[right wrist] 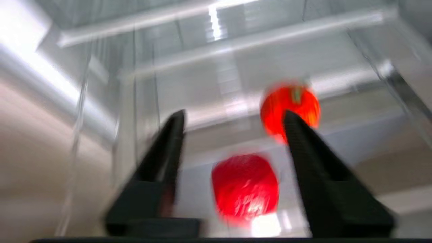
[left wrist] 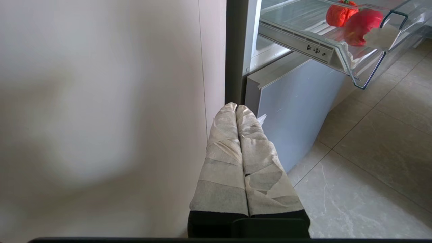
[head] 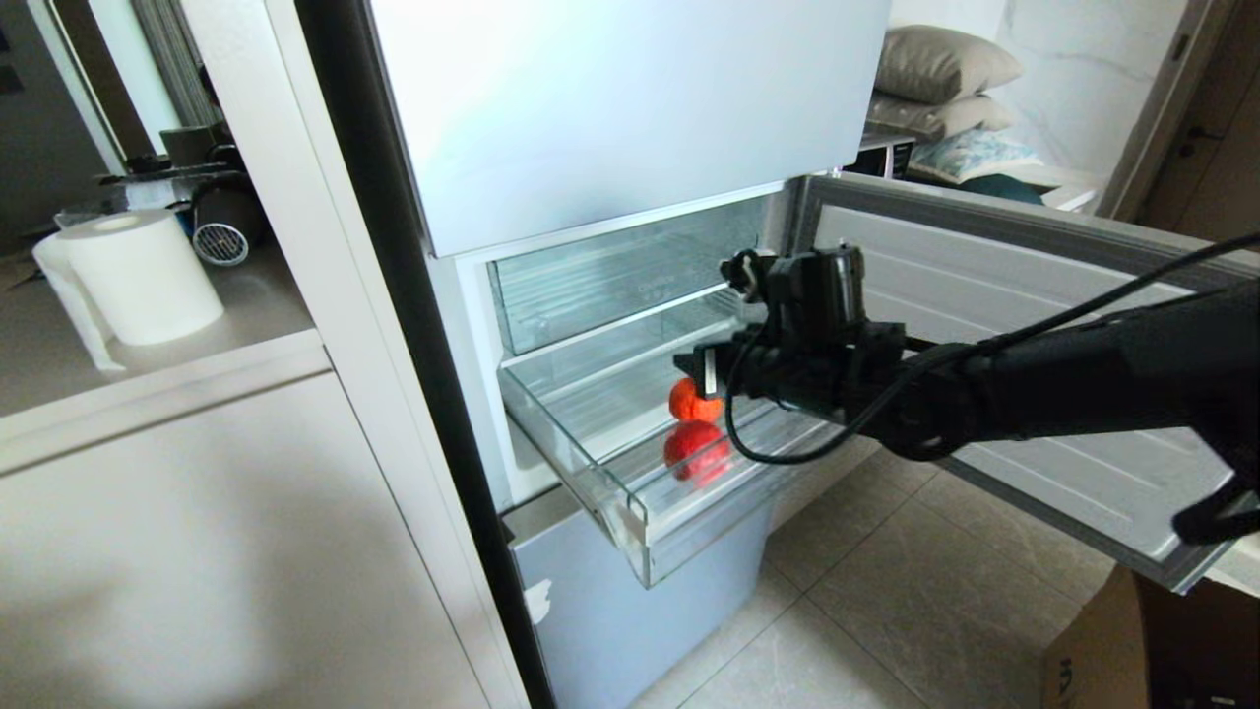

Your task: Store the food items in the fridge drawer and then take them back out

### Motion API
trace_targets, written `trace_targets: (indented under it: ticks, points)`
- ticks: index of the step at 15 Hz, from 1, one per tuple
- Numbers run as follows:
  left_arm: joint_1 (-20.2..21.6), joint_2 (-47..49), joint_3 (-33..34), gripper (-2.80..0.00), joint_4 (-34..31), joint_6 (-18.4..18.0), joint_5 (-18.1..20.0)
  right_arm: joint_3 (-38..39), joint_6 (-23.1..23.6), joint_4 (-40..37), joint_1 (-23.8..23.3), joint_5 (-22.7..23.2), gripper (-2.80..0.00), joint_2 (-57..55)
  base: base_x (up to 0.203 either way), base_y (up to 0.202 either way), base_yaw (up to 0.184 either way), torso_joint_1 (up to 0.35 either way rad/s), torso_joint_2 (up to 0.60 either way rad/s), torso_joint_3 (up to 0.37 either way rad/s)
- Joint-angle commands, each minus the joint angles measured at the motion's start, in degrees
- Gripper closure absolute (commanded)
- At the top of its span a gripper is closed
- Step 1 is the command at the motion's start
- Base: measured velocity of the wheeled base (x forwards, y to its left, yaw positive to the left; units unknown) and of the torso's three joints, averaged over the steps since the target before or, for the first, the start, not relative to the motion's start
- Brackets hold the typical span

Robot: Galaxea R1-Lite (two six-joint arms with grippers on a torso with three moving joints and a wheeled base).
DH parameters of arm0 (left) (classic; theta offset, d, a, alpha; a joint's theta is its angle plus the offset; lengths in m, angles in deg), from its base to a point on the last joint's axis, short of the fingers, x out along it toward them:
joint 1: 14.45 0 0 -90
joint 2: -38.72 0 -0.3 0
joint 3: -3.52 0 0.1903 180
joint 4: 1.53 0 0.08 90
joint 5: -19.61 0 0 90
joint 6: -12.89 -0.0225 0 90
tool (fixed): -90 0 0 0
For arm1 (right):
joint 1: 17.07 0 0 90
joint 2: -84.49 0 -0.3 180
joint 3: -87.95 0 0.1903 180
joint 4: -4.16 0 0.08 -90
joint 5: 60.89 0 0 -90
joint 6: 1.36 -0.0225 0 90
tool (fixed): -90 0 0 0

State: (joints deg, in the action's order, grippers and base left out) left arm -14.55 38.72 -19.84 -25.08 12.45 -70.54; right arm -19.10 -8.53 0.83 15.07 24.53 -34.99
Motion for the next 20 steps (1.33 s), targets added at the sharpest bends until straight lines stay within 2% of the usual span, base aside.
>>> trace_targets:
  ticks: [1, 4, 6, 20]
  points:
    - [0.01, 0.09, 0.0, 0.0, 0.01, 0.0, -0.02, 11.52, -0.05, 0.01, 0.15, -0.02, 0.0, 11.33, 0.0, 0.0, 0.0, 0.0, 0.0, 0.0]
    - [0.01, 0.09, 0.0, 0.0, 0.01, 0.0, -0.02, 23.98, -0.38, 0.03, -0.04, 0.02, 0.0, 19.56, 0.0, 0.0, 0.0, 0.0, 0.0, 0.0]
    - [0.01, 0.09, 0.0, 0.0, 0.01, -0.01, -0.02, 28.0, -0.56, 0.08, -0.05, 0.05, 0.0, 21.89, 0.0, 0.0, 0.0, 0.0, 0.0, 0.0]
    - [0.01, 0.09, 0.0, 0.0, 0.01, 0.0, -0.02, 30.69, -1.0, 2.2, 3.28, 0.11, 0.0, 21.17, 0.0, 0.0, 0.0, 0.0, 0.0, 0.0]
